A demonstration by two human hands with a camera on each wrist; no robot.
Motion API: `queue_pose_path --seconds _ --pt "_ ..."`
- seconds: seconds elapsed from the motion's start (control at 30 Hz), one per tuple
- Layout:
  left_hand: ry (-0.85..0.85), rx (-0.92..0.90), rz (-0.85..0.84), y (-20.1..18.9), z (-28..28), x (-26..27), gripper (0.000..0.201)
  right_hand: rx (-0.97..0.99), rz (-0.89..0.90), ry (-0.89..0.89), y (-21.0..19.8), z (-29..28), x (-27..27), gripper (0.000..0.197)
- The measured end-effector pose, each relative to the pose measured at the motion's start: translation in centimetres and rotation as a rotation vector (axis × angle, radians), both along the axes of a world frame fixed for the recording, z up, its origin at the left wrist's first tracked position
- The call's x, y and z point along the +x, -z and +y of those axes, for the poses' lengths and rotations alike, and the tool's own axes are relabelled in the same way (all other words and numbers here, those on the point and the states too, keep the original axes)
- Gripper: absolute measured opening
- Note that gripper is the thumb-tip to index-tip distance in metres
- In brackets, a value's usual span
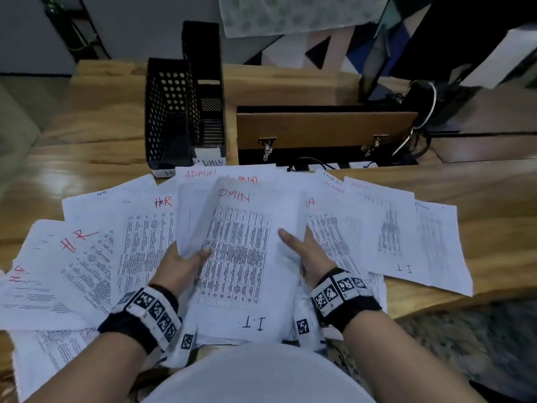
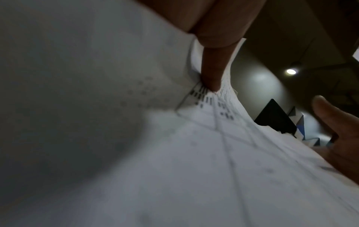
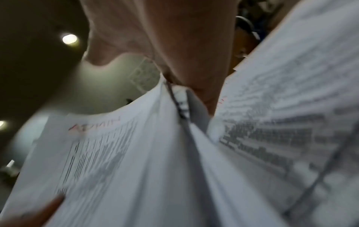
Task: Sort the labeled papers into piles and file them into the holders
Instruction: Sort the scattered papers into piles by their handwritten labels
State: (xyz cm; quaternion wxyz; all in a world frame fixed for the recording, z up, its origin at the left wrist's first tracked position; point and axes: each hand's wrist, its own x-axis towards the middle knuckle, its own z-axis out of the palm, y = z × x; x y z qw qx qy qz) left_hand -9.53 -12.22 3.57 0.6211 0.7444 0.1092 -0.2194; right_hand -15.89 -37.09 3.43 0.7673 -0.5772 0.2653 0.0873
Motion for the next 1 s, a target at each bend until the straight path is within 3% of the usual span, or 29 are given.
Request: queue_pose_path --seconds 0.03,0.13,0.23,0.3,0.37,0.43,0.5,0.53,0.6,0.7,0.77,0.87,0.9,1.0 --pt "-0.003 0.0 0.008 0.3 -0.2 -0.1 0.044 -0.127 0.009 -0.09 0.1 -0.2 0.0 0.103" --pt "-0.037 -0.016 0.002 0.5 -0.6 -0.3 0.044 -0.393 0.162 -0.321 0.9 -0.7 0.0 0.061" --pt "-0.062 -0.027 0.022 0.4 -1.0 -0.3 0.036 -0.415 0.235 -0.433 1.7 -2.0 -0.4 0.058" --pt "-0.016 -0.032 0.007 0.5 -1.1 -0.5 0.05 -0.43 0.225 -0.511 1.5 -2.6 -0.3 0.059" --pt "-0.012 0.009 -0.029 1.0 -1.2 -0.5 0.073 -0.359 0.163 -0.524 1.0 -3.2 -0.1 0.046" --pt "-0.056 0.084 -0.025 2.0 -0.8 -0.2 0.092 -0.353 0.092 -0.329 0.6 -4.2 0.1 0.04" --pt "-0.096 0.175 0.048 2.5 -0.3 0.1 0.095 -0.608 0.151 0.011 0.8 -6.3 0.6 0.059" --pt "-0.094 0.232 0.082 2.9 -0.2 0.2 0.086 -0.779 0.257 0.113 1.3 -7.7 0.8 0.075" --pt "-0.051 0.34 0.109 3.4 -0.1 0.2 0.06 -1.013 0.506 0.084 2.2 -9.8 0.7 0.108" --pt "0.013 0.423 0.095 4.2 -0.3 -0.1 0.048 -1.027 0.629 -0.073 3.7 -10.6 0.4 0.127" --pt "0.03 0.452 0.091 4.7 -0.4 -0.2 0.044 -0.888 0.562 -0.041 4.3 -10.3 0.3 0.111" --pt "0.036 0.451 0.125 5.2 0.1 0.0 0.03 -0.84 0.471 0.031 5.0 -10.7 -0.3 0.045" --pt "0.033 0.44 0.142 5.2 0.3 0.1 0.025 -0.839 0.466 0.088 5.2 -11.0 -0.7 0.031" --pt "-0.01 0.376 0.215 5.7 1.4 0.3 0.023 -0.877 0.522 0.3 5.5 -13.0 -3.1 0.017"
